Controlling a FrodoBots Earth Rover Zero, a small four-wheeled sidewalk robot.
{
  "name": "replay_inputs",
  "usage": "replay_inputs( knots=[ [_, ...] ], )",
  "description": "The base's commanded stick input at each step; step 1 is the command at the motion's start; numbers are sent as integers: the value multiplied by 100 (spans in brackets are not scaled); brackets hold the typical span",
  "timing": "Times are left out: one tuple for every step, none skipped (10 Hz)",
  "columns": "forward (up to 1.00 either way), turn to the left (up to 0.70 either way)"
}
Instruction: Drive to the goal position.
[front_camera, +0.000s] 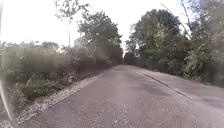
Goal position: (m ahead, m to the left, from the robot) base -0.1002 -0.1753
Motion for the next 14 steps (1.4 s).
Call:
replay_inputs(
  knots=[
    [6,0],
    [5,0],
    [5,0],
    [6,0],
    [6,0],
    [5,0],
    [5,0],
    [5,0],
    [5,0],
    [5,0],
    [5,0],
    [5,0],
    [5,0],
    [6,0]
  ],
)
